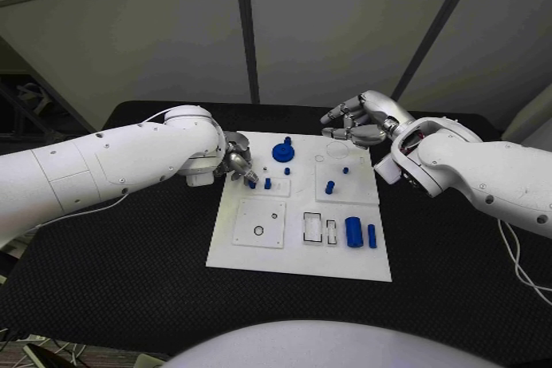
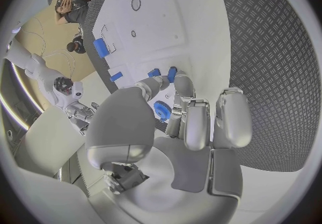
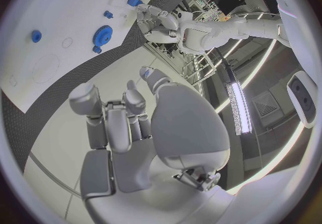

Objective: Assemble the parts on the task board

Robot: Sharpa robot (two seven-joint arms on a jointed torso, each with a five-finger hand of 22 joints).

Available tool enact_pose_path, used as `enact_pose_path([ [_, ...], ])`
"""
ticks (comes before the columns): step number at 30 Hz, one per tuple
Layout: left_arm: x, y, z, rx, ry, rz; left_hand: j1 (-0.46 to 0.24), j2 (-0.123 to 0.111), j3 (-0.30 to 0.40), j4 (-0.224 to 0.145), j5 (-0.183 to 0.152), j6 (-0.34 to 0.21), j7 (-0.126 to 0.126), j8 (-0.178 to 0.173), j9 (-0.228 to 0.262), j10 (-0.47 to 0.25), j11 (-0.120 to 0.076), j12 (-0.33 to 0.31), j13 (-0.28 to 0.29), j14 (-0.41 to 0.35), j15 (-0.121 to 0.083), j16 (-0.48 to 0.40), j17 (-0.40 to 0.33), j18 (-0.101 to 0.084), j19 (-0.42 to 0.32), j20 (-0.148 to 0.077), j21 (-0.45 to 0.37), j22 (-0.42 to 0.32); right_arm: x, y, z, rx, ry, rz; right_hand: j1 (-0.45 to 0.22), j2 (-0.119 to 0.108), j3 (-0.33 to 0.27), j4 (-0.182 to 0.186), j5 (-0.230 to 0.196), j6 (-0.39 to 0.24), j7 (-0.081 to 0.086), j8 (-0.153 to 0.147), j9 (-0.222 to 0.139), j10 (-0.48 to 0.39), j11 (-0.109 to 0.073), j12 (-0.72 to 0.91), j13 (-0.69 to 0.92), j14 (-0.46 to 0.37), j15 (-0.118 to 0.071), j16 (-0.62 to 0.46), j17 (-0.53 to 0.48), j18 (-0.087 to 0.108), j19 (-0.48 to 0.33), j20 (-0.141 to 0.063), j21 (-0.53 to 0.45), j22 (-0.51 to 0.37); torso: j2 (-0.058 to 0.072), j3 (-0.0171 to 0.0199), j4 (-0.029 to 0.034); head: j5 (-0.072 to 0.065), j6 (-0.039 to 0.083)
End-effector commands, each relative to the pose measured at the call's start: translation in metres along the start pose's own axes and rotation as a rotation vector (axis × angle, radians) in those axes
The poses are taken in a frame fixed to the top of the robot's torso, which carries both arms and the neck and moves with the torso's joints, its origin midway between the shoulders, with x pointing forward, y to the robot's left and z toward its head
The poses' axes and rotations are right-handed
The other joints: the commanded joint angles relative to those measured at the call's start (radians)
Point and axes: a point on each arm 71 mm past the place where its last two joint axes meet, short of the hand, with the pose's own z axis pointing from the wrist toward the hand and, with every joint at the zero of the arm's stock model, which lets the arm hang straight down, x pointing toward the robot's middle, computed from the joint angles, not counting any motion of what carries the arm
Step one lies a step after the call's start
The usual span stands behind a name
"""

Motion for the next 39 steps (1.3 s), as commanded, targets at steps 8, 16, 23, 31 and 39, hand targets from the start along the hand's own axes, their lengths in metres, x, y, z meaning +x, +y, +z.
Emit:
enact_pose_path([
  [8,0.016,0.002,0.008,-0.028,0.082,0.028,-0.029,0.005,0.110,-0.112,0.000,0.012,-0.007,0.005,0.008,0.046,-0.031,0.011,0.007,0.041,-0.009,0.005,0.002,-0.012,0.023,-0.007,0.013,0.044,-0.001,0.001,0.000,-0.008,0.003,-0.002,-0.007,-0.001,-0.001,0.005,0.005,0.007,-0.003,0.006,0.001,0.000,-0.002,-0.003,-0.001,0.043,-0.008,-0.004,-0.001,0.013,-0.005,-0.002,-0.005,0.000,0.000,-0.0001,0.0007,-0.003,-0.004],
  [16,0.014,0.005,0.009,-0.046,0.071,0.017,-0.070,0.015,0.065,-0.083,-0.003,0.020,-0.017,0.008,0.014,0.059,-0.037,0.015,0.012,0.042,-0.013,0.005,0.002,-0.015,0.028,-0.010,0.026,0.057,-0.001,0.001,-0.001,-0.008,0.002,-0.002,-0.008,-0.002,-0.001,0.007,0.008,0.007,-0.003,0.006,0.002,0.000,-0.002,-0.005,-0.004,0.043,-0.008,-0.005,-0.001,0.013,-0.004,-0.002,-0.006,-0.001,0.000,-0.0002,0.0012,-0.005,-0.005],
  [23,0.013,0.008,0.010,-0.055,0.058,0.002,-0.142,0.019,-0.020,-0.028,-0.007,0.032,-0.020,0.001,0.013,0.062,-0.039,0.018,0.016,0.042,-0.015,0.005,0.002,-0.015,0.029,-0.013,0.027,0.061,-0.002,0.001,-0.001,-0.006,0.001,-0.002,-0.008,-0.002,-0.001,0.007,0.008,0.007,-0.003,0.006,0.002,0.000,-0.002,-0.005,-0.004,0.043,-0.008,-0.005,-0.001,0.013,-0.004,-0.002,-0.006,-0.001,0.000,-0.0005,0.0011,-0.005,-0.003],
  [31,0.011,0.010,0.009,-0.054,0.044,-0.040,-0.201,0.023,-0.122,0.029,-0.006,0.043,-0.021,-0.012,0.006,0.060,-0.039,0.024,0.022,0.042,-0.016,0.005,0.003,-0.016,0.030,-0.013,0.026,0.064,-0.002,0.000,-0.001,-0.005,0.003,-0.003,-0.008,-0.002,-0.001,0.007,0.008,0.007,-0.003,0.006,0.002,0.000,-0.002,-0.005,-0.004,0.043,-0.008,-0.005,-0.001,0.013,-0.004,-0.002,-0.006,-0.001,-0.001,-0.0008,0.0020,-0.006,-0.001],
  [39,0.009,0.013,0.007,-0.045,0.017,-0.072,-0.209,0.032,-0.191,0.054,-0.006,0.051,-0.021,-0.022,0.003,0.058,-0.039,0.029,0.028,0.042,-0.016,0.005,0.003,-0.016,0.031,-0.014,0.027,0.068,-0.001,0.000,-0.001,-0.005,0.004,-0.003,-0.008,-0.003,-0.001,0.007,0.009,0.007,-0.003,0.006,0.002,-0.001,-0.002,-0.007,-0.006,0.043,-0.008,-0.006,-0.004,0.013,-0.005,-0.002,-0.007,-0.002,0.000,-0.0010,0.0010,-0.004,0.001],
])
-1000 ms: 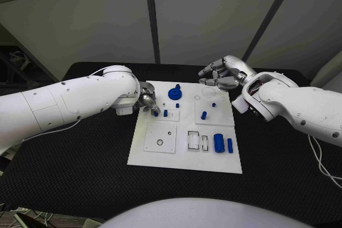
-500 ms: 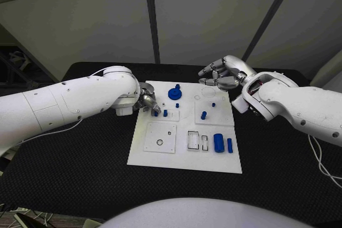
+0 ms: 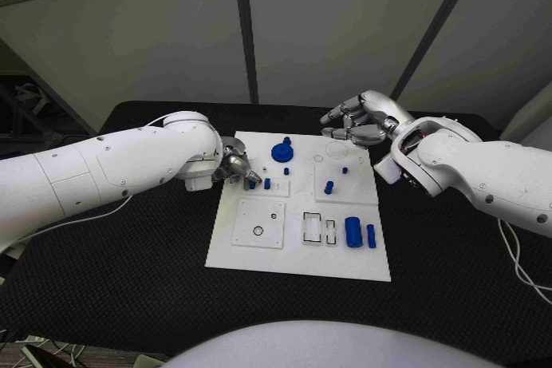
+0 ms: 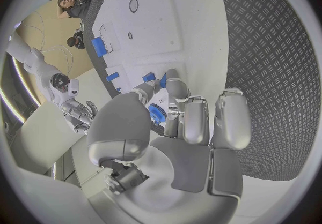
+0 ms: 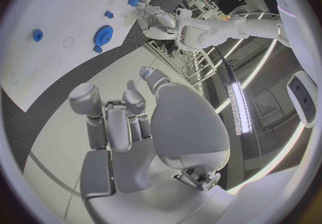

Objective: Assemble the parts on the task board

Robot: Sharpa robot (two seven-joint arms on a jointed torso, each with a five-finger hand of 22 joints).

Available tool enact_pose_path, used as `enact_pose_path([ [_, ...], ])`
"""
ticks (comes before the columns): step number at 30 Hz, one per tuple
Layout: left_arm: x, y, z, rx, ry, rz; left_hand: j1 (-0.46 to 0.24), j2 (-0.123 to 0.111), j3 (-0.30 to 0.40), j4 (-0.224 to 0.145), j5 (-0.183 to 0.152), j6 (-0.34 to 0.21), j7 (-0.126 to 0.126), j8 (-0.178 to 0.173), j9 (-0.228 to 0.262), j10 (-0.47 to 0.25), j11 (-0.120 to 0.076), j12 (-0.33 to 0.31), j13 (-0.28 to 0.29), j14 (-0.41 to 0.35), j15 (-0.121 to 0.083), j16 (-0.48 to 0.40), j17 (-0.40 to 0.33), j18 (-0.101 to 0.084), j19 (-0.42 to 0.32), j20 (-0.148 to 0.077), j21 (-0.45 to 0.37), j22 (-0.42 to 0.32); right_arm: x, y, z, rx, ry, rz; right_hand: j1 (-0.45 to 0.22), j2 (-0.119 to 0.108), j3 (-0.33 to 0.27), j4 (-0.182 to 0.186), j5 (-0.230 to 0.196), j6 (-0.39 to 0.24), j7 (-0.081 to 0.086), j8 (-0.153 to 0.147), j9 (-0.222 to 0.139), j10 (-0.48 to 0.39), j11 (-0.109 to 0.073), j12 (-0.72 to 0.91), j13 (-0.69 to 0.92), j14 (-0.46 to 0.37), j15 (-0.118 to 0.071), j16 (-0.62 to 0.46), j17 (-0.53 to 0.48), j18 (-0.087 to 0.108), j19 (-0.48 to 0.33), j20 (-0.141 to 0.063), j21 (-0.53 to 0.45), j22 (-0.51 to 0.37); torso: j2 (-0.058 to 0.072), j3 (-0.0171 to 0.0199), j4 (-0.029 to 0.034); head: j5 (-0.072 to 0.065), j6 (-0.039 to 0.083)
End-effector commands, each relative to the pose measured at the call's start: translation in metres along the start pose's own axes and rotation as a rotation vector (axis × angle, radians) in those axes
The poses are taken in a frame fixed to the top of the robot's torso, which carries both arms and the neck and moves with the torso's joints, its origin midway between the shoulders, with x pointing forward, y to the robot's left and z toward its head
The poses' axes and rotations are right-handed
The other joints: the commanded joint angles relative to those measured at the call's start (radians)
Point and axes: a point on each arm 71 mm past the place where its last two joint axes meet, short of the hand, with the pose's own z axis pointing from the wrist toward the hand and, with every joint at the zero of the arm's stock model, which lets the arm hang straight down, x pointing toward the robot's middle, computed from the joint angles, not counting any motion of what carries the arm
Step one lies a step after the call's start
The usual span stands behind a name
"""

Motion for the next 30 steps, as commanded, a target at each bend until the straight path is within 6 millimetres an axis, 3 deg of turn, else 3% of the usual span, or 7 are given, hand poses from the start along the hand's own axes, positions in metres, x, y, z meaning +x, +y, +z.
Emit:
enact_pose_path([
  [1,0.001,0.005,0.000,-0.017,-0.015,-0.026,-0.010,0.005,-0.021,0.008,0.003,0.009,0.000,-0.007,-0.002,-0.001,0.004,0.006,0.002,0.050,-0.001,0.005,0.001,-0.016,0.031,-0.007,0.002,0.067,0.000,0.001,0.000,-0.008,0.006,-0.001,-0.008,-0.003,-0.001,0.007,0.004,0.003,0.000,0.006,0.001,-0.001,-0.002,-0.007,-0.001,0.043,-0.008,-0.006,-0.001,0.013,-0.005,-0.002,-0.003,-0.001,0.001,0.0001,-0.0012,0.001,0.000],
  [20,-0.024,0.005,-0.017,0.054,-0.117,-0.106,-0.002,0.003,-0.116,0.036,0.004,-0.009,0.007,-0.015,-0.001,-0.031,0.009,-0.016,-0.034,0.049,0.000,0.004,0.000,-0.009,0.023,-0.006,-0.032,0.047,0.000,0.000,0.002,-0.004,0.009,-0.002,-0.008,-0.003,-0.001,0.007,0.005,0.003,0.000,0.006,0.001,0.000,-0.003,-0.006,0.000,0.043,-0.009,-0.005,0.001,0.013,-0.004,-0.003,-0.003,0.000,0.000,0.0011,-0.0015,-0.002,0.008],
  [23,-0.027,0.006,-0.018,0.078,-0.138,-0.142,0.001,0.003,-0.153,0.051,-0.041,-0.018,0.009,-0.018,-0.001,-0.044,0.011,-0.029,-0.053,0.049,0.001,0.003,-0.001,-0.006,0.018,-0.006,-0.049,0.036,0.000,0.000,0.002,-0.003,0.009,-0.002,-0.008,-0.003,-0.001,0.007,0.005,0.003,0.000,0.006,0.001,0.000,-0.003,-0.006,0.000,0.043,-0.009,-0.005,0.001,0.013,-0.004,-0.003,-0.003,0.000,0.000,0.0009,-0.0012,-0.003,0.008],
  [25,-0.031,0.006,-0.020,0.124,-0.178,-0.180,0.028,0.008,-0.177,0.055,-0.053,-0.068,0.028,-0.042,-0.010,-0.111,0.026,-0.105,-0.150,0.038,0.011,-0.016,-0.029,0.016,-0.021,0.000,-0.162,-0.043,0.000,0.000,0.002,-0.002,0.008,-0.002,-0.008,-0.003,-0.001,0.007,0.005,0.003,0.000,0.006,0.001,0.000,-0.003,-0.006,0.000,0.043,-0.009,-0.005,0.001,0.013,-0.004,-0.003,-0.003,0.000,0.000,0.0017,-0.0001,-0.005,0.009],
  [27,-0.034,0.004,-0.021,0.167,-0.221,-0.203,0.093,0.011,-0.185,0.035,-0.053,-0.120,0.056,-0.070,-0.027,-0.193,0.054,-0.145,-0.170,0.008,0.034,-0.046,-0.066,0.058,-0.129,0.016,-0.415,-0.217,0.000,-0.001,0.002,-0.001,0.007,-0.003,-0.008,-0.003,-0.001,0.007,0.005,0.003,0.000,0.006,0.001,0.000,-0.003,-0.006,0.000,0.043,-0.009,-0.005,0.001,0.013,-0.004,-0.003,-0.003,0.000,0.000,0.0018,0.0010,-0.008,0.010],
  [29,-0.038,0.000,-0.023,0.221,-0.272,-0.207,0.164,0.009,-0.185,0.011,-0.055,-0.166,0.081,-0.104,-0.054,-0.287,0.081,-0.202,-0.203,-0.098,0.062,-0.189,-0.255,0.097,-0.270,0.036,-0.696,-0.406,-0.001,-0.001,0.002,0.000,0.005,-0.003,-0.008,-0.003,-0.001,0.008,0.005,0.003,0.000,0.006,0.001,0.000,-0.003,-0.006,0.000,0.043,-0.009,-0.006,0.001,0.013,-0.004,-0.003,-0.003,0.000,0.000,0.0017,0.0013,-0.010,0.011],
  [30,-0.039,-0.002,-0.023,0.254,-0.298,-0.203,0.203,0.005,-0.184,-0.003,-0.057,-0.186,0.096,-0.123,-0.071,-0.332,0.092,-0.237,-0.226,-0.198,0.077,-0.318,-0.414,0.096,-0.305,0.048,-0.740,-0.433,-0.001,-0.001,0.002,0.000,0.005,-0.003,-0.008,-0.003,-0.001,0.008,0.005,0.003,0.000,0.006,0.002,0.000,-0.003,-0.008,-0.002,0.043,-0.009,-0.007,-0.001,0.013,-0.005,-0.003,-0.004,-0.002,0.000,0.0017,0.0010,-0.010,0.012],
])
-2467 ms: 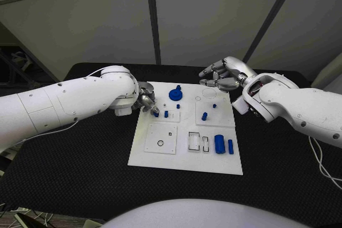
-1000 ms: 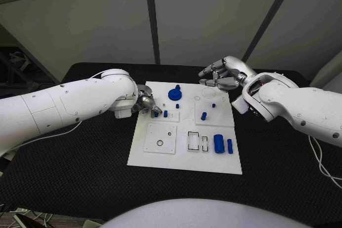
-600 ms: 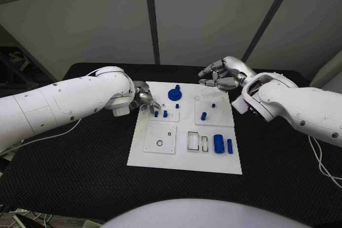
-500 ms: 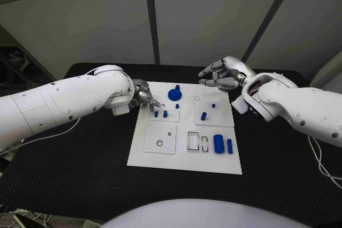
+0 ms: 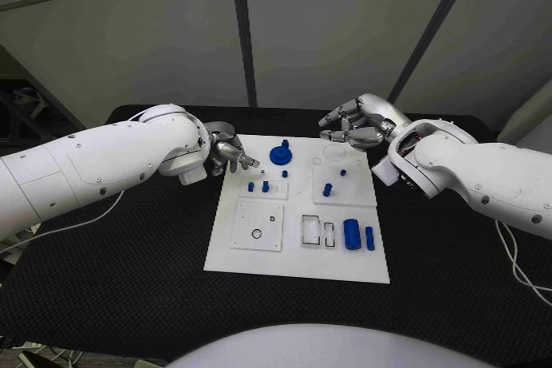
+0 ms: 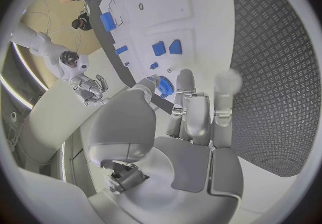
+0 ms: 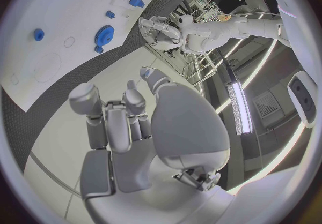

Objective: Assemble the parts on the task board

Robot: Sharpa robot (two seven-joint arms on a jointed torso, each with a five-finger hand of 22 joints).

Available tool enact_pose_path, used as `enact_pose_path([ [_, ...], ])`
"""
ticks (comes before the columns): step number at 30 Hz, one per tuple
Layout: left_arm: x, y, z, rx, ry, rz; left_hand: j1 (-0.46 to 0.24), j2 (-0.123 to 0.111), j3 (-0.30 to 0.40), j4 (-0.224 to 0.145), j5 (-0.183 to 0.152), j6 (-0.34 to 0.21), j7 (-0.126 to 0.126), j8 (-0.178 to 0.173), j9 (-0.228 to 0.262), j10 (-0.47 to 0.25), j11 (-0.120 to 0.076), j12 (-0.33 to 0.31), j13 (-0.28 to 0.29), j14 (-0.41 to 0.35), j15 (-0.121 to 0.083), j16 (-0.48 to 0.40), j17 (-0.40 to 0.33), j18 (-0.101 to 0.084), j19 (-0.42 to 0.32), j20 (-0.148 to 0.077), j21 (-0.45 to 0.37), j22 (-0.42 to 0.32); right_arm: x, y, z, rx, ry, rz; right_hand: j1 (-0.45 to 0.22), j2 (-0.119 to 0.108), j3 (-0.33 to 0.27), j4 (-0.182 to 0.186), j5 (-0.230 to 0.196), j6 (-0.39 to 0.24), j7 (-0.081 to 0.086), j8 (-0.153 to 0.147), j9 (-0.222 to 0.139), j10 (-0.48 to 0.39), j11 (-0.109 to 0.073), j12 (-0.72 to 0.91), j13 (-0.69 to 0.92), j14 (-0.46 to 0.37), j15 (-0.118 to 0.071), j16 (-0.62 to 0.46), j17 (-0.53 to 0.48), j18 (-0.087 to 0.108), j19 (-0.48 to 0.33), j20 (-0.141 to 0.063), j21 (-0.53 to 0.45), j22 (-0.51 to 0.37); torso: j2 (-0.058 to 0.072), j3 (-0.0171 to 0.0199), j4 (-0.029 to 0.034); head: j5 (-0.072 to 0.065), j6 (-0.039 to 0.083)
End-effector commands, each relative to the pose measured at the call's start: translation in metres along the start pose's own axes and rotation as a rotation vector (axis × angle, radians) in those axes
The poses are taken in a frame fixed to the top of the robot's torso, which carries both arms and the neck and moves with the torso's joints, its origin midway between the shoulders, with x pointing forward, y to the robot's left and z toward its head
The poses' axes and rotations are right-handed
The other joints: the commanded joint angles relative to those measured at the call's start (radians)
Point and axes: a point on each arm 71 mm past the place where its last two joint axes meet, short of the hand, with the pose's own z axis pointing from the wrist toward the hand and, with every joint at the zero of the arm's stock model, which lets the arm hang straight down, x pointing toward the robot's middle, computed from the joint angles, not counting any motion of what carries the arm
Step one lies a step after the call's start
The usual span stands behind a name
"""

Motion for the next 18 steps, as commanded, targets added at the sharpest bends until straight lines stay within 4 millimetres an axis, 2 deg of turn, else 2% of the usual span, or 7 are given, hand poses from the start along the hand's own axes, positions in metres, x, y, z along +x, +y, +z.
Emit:
enact_pose_path([
  [1,-0.008,-0.016,-0.001,0.204,-0.143,-0.055,0.103,-0.006,0.013,-0.041,-0.001,-0.054,0.025,-0.046,-0.038,-0.111,0.029,-0.083,-0.051,-0.225,0.027,-0.293,-0.360,0.008,-0.101,0.027,-0.159,-0.102,0.000,0.001,0.000,-0.005,0.004,-0.002,-0.008,-0.003,0.002,0.005,0.005,0.003,0.000,0.006,0.002,0.000,-0.003,-0.007,-0.002,0.043,-0.009,-0.007,-0.002,0.013,-0.006,-0.003,-0.003,-0.003,0.000,-0.0001,0.0012,-0.003,0.002],
  [2,-0.006,-0.019,-0.001,0.248,-0.161,-0.052,0.146,-0.008,0.022,-0.056,-0.007,-0.068,0.035,-0.067,-0.060,-0.143,0.050,-0.128,-0.086,-0.289,0.043,-0.346,-0.389,0.005,-0.145,0.044,-0.214,-0.138,-0.001,0.001,0.001,-0.005,0.003,-0.002,-0.007,-0.002,0.002,0.005,0.006,0.003,0.000,0.006,0.002,-0.001,-0.003,-0.008,-0.003,0.042,-0.009,-0.008,-0.003,0.013,-0.006,-0.003,-0.004,-0.004,0.000,-0.0003,0.0006,-0.003,0.002],
  [4,-0.003,-0.023,0.000,0.320,-0.186,-0.043,0.206,-0.001,0.047,-0.083,-0.005,-0.068,0.046,-0.078,-0.077,-0.167,0.056,-0.168,-0.119,-0.313,0.053,-0.376,-0.412,0.010,-0.156,0.052,-0.245,-0.162,0.000,0.001,0.001,-0.007,0.003,-0.002,-0.005,-0.001,0.004,0.005,0.006,0.007,-0.001,0.008,0.003,-0.003,-0.004,-0.011,-0.006,0.042,-0.009,-0.010,-0.006,0.014,-0.008,-0.003,-0.006,-0.006,0.001,-0.0008,-0.0005,-0.003,0.004],
  [6,0.001,-0.026,0.000,0.388,-0.210,-0.021,0.257,0.009,0.076,-0.105,-0.005,-0.056,0.050,-0.092,-0.104,-0.162,0.059,-0.211,-0.167,-0.287,0.047,-0.400,-0.444,0.018,-0.099,0.060,-0.236,-0.170,-0.001,0.000,0.001,-0.008,0.002,-0.002,-0.003,0.000,0.007,0.005,0.006,0.015,-0.003,0.012,0.004,-0.022,-0.006,-0.036,-0.035,0.040,-0.011,-0.015,-0.013,0.016,-0.012,-0.004,-0.011,-0.014,0.001,-0.0010,-0.0022,-0.004,0.006],
  [13,0.015,-0.039,0.001,0.536,-0.271,0.108,0.267,-0.021,0.088,-0.116,-0.012,-0.030,0.046,-0.114,-0.155,-0.128,0.056,-0.268,-0.244,-0.222,0.045,-0.428,-0.485,0.022,-0.034,0.051,-0.210,-0.162,-0.001,0.000,0.001,-0.011,-0.003,-0.003,0.002,-0.007,0.028,0.013,0.006,0.028,-0.009,0.008,0.005,-0.132,-0.013,-0.239,-0.253,0.027,-0.018,-0.057,-0.070,0.026,-0.045,-0.011,-0.053,-0.071,0.000,-0.0004,-0.0007,-0.010,0.009],
  [15,0.018,-0.041,0.003,0.548,-0.271,0.149,0.268,-0.022,0.085,-0.115,-0.083,-0.024,0.043,-0.119,-0.167,-0.125,0.054,-0.278,-0.259,-0.207,0.045,-0.421,-0.486,0.022,-0.024,0.050,-0.206,-0.159,-0.001,0.000,0.001,-0.012,-0.004,-0.003,0.002,-0.010,0.031,0.014,0.006,0.029,-0.010,0.007,0.004,-0.141,-0.014,-0.269,-0.284,0.026,-0.019,-0.062,-0.074,0.026,-0.046,-0.012,-0.058,-0.075,0.001,-0.0008,-0.0002,-0.011,0.011],
  [18,0.025,-0.043,0.007,0.552,-0.267,0.216,0.266,-0.024,0.083,-0.113,-0.112,-0.015,0.035,-0.128,-0.184,-0.125,0.053,-0.289,-0.279,-0.182,0.043,-0.400,-0.481,0.022,-0.005,0.048,-0.192,-0.149,-0.001,0.001,0.001,-0.012,-0.004,-0.003,0.002,-0.012,0.033,0.015,0.006,0.028,-0.010,0.005,0.004,-0.140,-0.014,-0.278,-0.294,0.027,-0.019,-0.064,-0.076,0.026,-0.047,-0.012,-0.060,-0.078,0.002,-0.0008,-0.0020,-0.011,0.010],
])
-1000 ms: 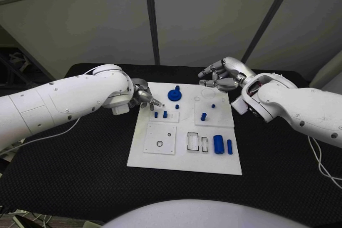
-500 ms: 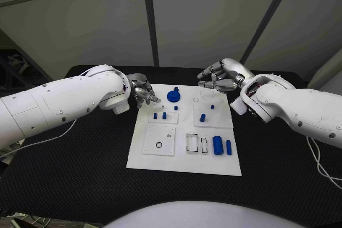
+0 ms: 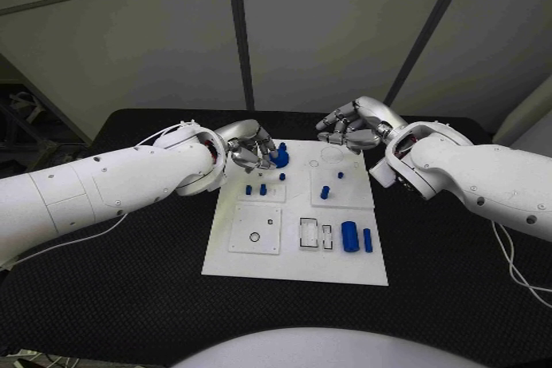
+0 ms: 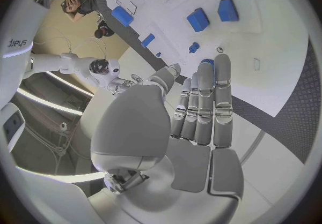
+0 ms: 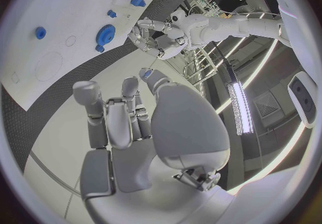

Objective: Assemble the parts on the task board

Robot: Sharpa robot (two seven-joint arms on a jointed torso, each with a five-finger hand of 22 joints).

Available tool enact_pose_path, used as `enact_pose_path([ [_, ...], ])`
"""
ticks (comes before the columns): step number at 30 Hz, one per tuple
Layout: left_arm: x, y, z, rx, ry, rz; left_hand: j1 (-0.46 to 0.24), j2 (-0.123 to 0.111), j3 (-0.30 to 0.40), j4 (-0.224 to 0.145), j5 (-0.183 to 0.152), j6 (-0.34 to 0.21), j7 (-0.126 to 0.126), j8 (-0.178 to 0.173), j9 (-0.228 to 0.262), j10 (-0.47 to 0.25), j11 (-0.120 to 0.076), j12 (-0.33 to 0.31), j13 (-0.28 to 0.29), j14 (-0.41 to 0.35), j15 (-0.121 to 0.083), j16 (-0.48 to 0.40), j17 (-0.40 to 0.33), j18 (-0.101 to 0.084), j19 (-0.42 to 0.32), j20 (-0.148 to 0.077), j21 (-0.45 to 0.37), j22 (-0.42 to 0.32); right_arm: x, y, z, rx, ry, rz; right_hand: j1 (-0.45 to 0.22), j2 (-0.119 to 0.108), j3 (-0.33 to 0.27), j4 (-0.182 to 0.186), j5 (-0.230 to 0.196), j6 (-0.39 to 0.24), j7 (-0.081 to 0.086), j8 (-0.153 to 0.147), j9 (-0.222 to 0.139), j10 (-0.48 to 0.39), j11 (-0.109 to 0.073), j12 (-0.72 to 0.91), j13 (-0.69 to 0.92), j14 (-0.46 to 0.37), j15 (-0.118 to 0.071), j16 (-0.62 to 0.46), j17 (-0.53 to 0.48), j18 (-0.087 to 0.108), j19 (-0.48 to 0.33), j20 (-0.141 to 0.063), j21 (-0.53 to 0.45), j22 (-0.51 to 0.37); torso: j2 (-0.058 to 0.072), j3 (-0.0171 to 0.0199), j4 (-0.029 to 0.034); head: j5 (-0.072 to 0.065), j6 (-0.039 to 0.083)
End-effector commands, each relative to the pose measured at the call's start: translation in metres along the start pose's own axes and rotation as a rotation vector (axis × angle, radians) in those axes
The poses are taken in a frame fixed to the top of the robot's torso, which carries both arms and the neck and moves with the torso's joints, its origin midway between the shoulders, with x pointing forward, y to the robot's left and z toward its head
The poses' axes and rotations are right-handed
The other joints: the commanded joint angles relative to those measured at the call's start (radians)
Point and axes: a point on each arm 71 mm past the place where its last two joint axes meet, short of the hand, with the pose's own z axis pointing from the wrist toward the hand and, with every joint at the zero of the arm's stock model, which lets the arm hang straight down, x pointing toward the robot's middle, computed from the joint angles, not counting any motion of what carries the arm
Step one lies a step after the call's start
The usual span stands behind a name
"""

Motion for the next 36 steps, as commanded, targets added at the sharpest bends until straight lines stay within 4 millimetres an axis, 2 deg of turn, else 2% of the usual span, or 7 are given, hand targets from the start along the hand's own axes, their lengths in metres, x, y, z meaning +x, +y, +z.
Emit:
enact_pose_path([
  [1,0.002,-0.008,0.003,0.108,-0.031,0.145,0.001,-0.007,-0.001,0.005,-0.012,0.011,0.000,-0.007,-0.011,0.005,0.001,-0.008,-0.012,0.016,-0.002,0.016,0.005,-0.003,0.013,0.000,0.011,0.007,0.000,0.002,0.001,-0.014,0.000,-0.001,0.002,-0.012,0.006,0.001,0.006,0.005,0.000,-0.002,0.000,-0.004,0.000,-0.007,-0.007,0.027,-0.004,-0.008,-0.002,0.010,-0.007,-0.002,-0.007,-0.001,0.001,0.0000,-0.0017,0.000,0.001],
  [7,0.013,-0.012,0.011,0.113,0.014,0.244,0.002,-0.010,-0.004,0.007,-0.018,0.037,-0.011,-0.017,-0.035,0.011,-0.002,-0.016,-0.039,0.078,-0.006,0.114,0.085,-0.024,0.082,-0.005,0.168,0.123,0.001,0.003,0.001,-0.016,0.001,-0.002,0.002,-0.014,0.007,0.002,0.006,0.004,0.000,-0.003,0.000,-0.004,0.001,-0.012,-0.013,0.026,-0.005,-0.010,-0.004,0.010,-0.007,-0.002,-0.008,-0.002,0.001,-0.0006,-0.0005,-0.003,0.002],
  [14,0.020,-0.014,0.019,0.092,0.056,0.295,0.001,-0.011,-0.009,0.010,-0.037,0.057,-0.021,-0.022,-0.051,0.018,-0.005,-0.025,-0.059,0.102,-0.010,0.153,0.108,-0.049,0.138,-0.009,0.334,0.248,0.002,0.004,0.001,-0.019,0.003,-0.004,0.002,-0.015,0.007,0.002,0.007,0.003,0.000,-0.004,-0.001,-0.003,0.001,-0.012,-0.013,0.026,-0.004,-0.010,-0.004,0.010,-0.008,-0.002,-0.009,-0.003,0.001,0.0007,-0.0002,-0.004,0.001],
  [16,0.021,-0.014,0.022,0.085,0.065,0.305,0.002,-0.010,-0.011,0.011,-0.051,0.060,-0.022,-0.025,-0.056,0.019,-0.006,-0.029,-0.065,0.114,-0.011,0.167,0.120,-0.056,0.151,-0.010,0.375,0.279,0.002,0.004,0.002,-0.020,0.003,-0.004,0.002,-0.015,0.007,0.002,0.007,0.003,0.000,-0.004,-0.001,-0.003,0.001,-0.012,-0.013,0.026,-0.004,-0.010,-0.004,0.010,-0.008,-0.002,-0.009,-0.003,0.001,0.0008,-0.0004,-0.004,0.001],
  [17,0.022,-0.015,0.023,0.082,0.069,0.309,0.005,-0.008,-0.008,0.011,-0.086,0.061,-0.023,-0.028,-0.059,0.019,-0.007,-0.032,-0.069,0.119,-0.012,0.173,0.123,-0.058,0.156,-0.011,0.393,0.293,0.002,0.005,0.002,-0.020,0.003,-0.004,0.002,-0.015,0.007,0.002,0.007,0.003,0.000,-0.004,-0.001,-0.003,0.001,-0.012,-0.013,0.026,-0.004,-0.010,-0.004,0.010,-0.008,-0.002,-0.009,-0.003,0.001,0.0008,-0.0008,-0.003,0.001],
  [20,0.024,-0.016,0.026,0.073,0.078,0.319,0.009,-0.005,-0.004,0.012,-0.124,0.063,-0.023,-0.032,-0.066,0.020,-0.007,-0.037,-0.077,0.126,-0.013,0.182,0.127,-0.062,0.163,-0.011,0.420,0.316,0.003,0.005,0.002,-0.020,0.004,-0.004,0.002,-0.015,0.007,0.002,0.007,0.003,0.000,-0.004,-0.001,-0.003,0.001,-0.012,-0.013,0.026,-0.004,-0.010,-0.004,0.010,-0.008,-0.002,-0.009,-0.003,0.001,0.0006,-0.0016,-0.002,0.001],
  [36,0.033,-0.017,0.038,0.019,0.173,0.362,0.021,0.001,0.010,0.010,-0.129,0.062,-0.024,-0.043,-0.078,0.010,-0.007,-0.052,-0.093,0.138,-0.014,0.191,0.127,-0.068,0.173,-0.012,0.464,0.354,0.004,0.006,0.002,-0.022,0.007,-0.004,0.002,-0.015,0.007,0.002,0.007,0.002,0.000,-0.005,-0.001,-0.003,0.001,-0.015,-0.016,0.026,-0.004,-0.011,-0.006,0.011,-0.008,-0.002,-0.010,-0.004,0.001,0.0005,-0.0007,-0.003,-0.006],
])
